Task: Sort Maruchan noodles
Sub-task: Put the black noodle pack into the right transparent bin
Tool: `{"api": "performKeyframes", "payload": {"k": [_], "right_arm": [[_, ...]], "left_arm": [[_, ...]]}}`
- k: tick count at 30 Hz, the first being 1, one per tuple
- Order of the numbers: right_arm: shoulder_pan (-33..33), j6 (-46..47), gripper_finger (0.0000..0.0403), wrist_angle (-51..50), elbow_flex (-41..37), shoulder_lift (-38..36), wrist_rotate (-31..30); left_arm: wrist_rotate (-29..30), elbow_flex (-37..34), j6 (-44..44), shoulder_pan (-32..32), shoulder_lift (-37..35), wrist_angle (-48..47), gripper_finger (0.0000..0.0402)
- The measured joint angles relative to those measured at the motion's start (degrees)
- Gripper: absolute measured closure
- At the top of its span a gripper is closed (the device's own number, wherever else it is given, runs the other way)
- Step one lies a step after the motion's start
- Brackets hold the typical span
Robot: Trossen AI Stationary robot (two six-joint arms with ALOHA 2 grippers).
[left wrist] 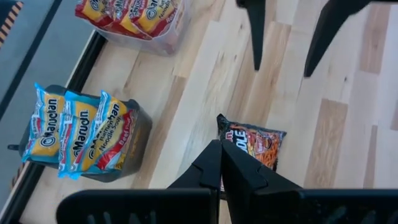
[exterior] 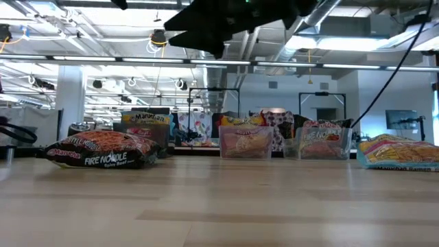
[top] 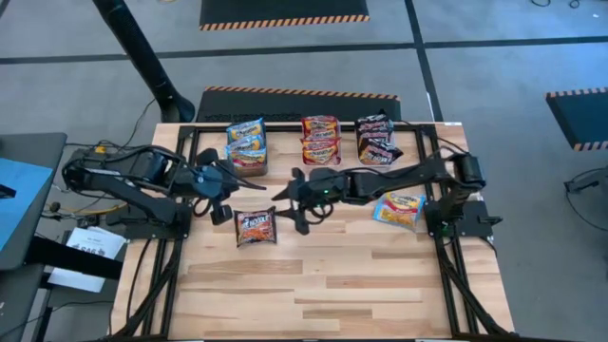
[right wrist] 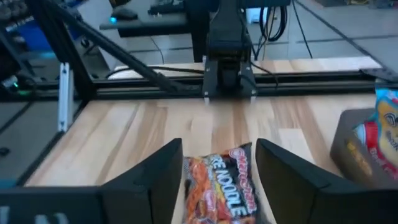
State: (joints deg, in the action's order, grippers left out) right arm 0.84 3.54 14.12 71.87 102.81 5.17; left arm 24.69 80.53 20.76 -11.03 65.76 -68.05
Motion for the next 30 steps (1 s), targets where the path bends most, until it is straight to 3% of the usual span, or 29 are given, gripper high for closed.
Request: {"api": "performKeyframes", "payload": {"k": [10,30], "right_arm": [[0.0,-10.0,0.0166,-0.3,7.1,8.0,-0.3],[1.4,-11.5,0.0166,-0.1,13.1,23.1,0.3]], "left_arm": [[-0.1,0.0,-0.1,0.0,0.0,-0.3,0.0402],[-0.1,0.0,0.0,0.0,0.0,-0.2,0.0402]]}}
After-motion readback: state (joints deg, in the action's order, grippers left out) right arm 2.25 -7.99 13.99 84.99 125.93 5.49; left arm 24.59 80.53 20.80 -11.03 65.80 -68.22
